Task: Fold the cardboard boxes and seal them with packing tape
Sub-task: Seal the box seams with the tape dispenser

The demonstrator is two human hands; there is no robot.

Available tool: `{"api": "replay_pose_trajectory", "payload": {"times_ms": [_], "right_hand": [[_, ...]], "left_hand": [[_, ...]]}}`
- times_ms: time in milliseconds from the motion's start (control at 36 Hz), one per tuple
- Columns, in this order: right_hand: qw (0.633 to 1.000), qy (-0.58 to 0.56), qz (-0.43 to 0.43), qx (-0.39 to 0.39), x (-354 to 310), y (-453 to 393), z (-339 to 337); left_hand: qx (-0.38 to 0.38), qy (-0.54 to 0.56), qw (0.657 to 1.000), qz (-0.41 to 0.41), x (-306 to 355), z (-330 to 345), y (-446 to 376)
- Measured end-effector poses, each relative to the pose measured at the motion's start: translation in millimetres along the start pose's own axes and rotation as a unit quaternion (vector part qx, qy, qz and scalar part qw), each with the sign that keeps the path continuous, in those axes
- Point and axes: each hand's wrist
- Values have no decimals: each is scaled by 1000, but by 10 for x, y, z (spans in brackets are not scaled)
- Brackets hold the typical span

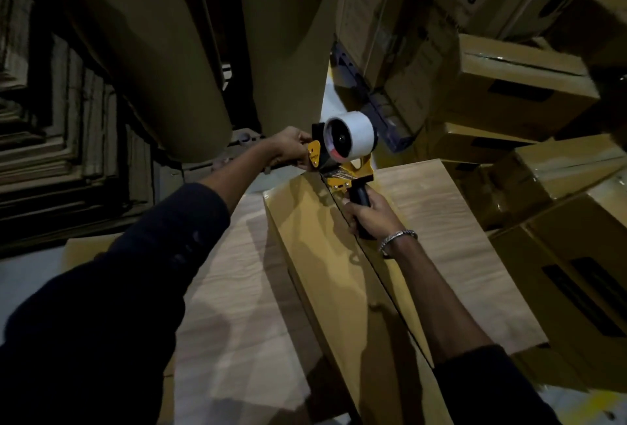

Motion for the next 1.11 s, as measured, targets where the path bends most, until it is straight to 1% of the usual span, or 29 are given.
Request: {"api": "replay_pose_trajectory", "payload": {"times_ms": [111,194,278,333,444,500,556,583,694,833,889,972,1028,1111], "right_hand": [[1000,15,15,1,109,-53,12],[998,51,25,8,182,-104,27],[996,86,25,15,225,-147,33],[995,100,22,18,233,-171,30],[995,91,21,23,274,-191,13],[995,95,22,24,294,-208,20],[995,99,22,23,311,-230,31],[995,100,23,20,322,-240,36],[993,108,31,17,361,-257,43],[990,135,29,11,403,-284,56],[991,126,35,3,403,-286,60],[992,124,40,-3,408,-298,59],[992,116,42,-6,417,-302,62],[995,95,35,-8,435,-305,59]], "left_hand": [[14,13,1000,11,-165,96,-123],[12,43,999,14,-340,119,-248],[36,61,997,9,-423,112,-327],[48,51,997,16,-442,89,-377],[44,23,999,21,-481,62,-452],[59,10,998,31,-532,64,-476],[81,14,996,38,-615,60,-484],[80,27,996,38,-665,58,-504],[49,113,992,11,-803,97,-552],[30,54,998,-30,-998,185,-558],[41,43,998,-34,-1051,200,-564],[100,-6,995,23,-1002,207,-557],[120,-42,990,57,-927,230,-507],[74,-20,994,81,-856,298,-398]]}}
Point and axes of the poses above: each hand's wrist, its own y-axis away from the middle knuckle, its own z-axis out of the palm, x = y × z, and after that the axes turned 12 degrees about -x, right-handed
